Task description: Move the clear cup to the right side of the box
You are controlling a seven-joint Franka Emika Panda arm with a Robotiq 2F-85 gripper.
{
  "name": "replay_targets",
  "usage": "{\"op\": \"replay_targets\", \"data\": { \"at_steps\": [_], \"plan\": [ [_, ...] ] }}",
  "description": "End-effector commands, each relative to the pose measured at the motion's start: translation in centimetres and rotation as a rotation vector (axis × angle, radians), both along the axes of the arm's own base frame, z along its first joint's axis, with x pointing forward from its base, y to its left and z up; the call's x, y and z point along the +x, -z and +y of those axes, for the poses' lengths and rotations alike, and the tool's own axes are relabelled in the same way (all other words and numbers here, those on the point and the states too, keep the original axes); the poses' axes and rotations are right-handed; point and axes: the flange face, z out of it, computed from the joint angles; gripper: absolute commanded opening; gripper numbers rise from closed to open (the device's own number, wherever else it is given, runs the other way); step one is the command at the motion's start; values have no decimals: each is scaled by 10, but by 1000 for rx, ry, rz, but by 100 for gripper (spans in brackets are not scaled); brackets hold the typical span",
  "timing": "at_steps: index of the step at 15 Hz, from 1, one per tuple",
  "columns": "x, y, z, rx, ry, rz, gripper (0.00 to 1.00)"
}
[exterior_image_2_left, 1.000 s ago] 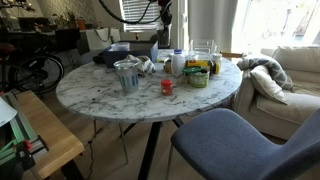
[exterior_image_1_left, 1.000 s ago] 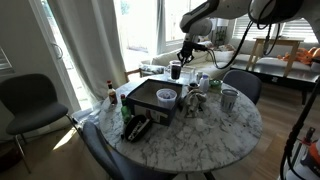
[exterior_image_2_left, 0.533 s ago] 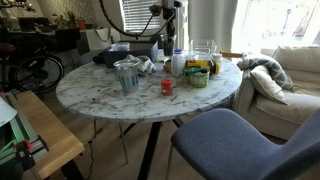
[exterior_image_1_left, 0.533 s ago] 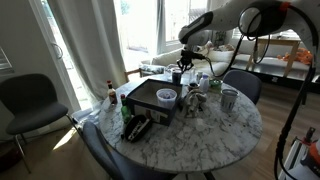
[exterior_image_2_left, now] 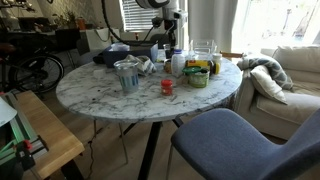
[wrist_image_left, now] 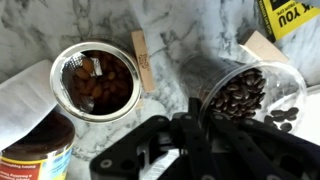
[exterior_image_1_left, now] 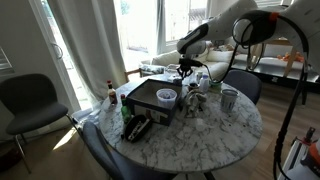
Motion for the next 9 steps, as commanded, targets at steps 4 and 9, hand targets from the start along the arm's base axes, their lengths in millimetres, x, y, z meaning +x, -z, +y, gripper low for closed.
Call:
{"op": "replay_targets", "data": {
  "at_steps": [4, 9],
  "plan": [
    [9, -1, 5, -3, -24, -2, 38],
    [9, -19, 5, 65, -57, -6, 75]
  ]
}}
